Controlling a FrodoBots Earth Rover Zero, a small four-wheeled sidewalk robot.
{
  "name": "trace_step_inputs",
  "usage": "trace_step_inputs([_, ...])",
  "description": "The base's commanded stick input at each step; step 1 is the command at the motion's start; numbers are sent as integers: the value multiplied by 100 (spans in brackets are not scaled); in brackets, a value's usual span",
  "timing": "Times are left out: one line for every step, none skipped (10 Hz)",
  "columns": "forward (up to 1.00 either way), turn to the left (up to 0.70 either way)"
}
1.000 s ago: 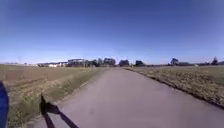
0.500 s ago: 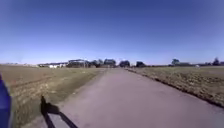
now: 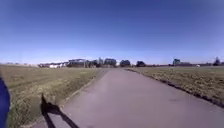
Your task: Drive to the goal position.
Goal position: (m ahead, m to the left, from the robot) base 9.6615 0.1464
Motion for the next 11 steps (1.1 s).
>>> trace_step_inputs([70, 0])
trace_step_inputs([70, 0])
trace_step_inputs([70, 0])
trace_step_inputs([70, 0])
trace_step_inputs([70, 0])
trace_step_inputs([70, 0])
trace_step_inputs([70, 0])
trace_step_inputs([70, 0])
trace_step_inputs([70, 0])
trace_step_inputs([70, 0])
trace_step_inputs([70, 0])
